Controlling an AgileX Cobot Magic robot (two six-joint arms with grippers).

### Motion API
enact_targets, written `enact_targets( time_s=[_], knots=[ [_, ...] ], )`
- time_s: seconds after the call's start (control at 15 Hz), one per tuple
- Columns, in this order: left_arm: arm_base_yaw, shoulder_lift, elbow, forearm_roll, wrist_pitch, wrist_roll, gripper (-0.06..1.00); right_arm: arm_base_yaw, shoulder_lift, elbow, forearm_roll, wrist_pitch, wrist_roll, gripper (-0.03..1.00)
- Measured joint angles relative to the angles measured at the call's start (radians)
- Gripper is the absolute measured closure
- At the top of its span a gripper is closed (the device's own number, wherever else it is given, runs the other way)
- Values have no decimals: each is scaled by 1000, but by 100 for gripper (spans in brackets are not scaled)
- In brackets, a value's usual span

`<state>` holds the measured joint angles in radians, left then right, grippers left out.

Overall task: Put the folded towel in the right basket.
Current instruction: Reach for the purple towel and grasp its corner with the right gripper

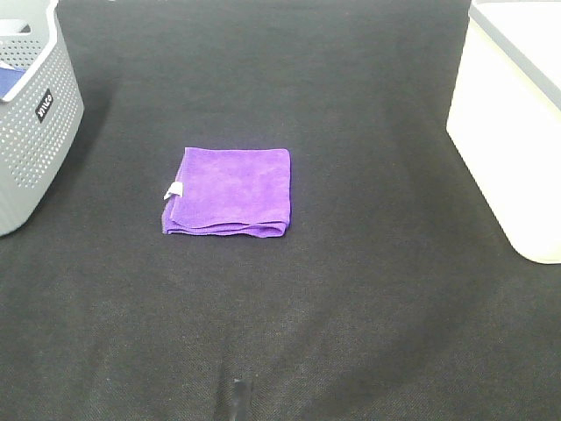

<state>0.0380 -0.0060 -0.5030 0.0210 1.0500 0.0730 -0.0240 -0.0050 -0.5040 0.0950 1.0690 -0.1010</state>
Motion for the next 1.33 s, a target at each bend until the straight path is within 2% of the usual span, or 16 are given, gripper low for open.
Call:
enact_targets(
  time_s=[1.33],
  knots=[
    [0,0,0,0,0,0,-5,0,0,0,-10,0,-11,-1]
  ],
)
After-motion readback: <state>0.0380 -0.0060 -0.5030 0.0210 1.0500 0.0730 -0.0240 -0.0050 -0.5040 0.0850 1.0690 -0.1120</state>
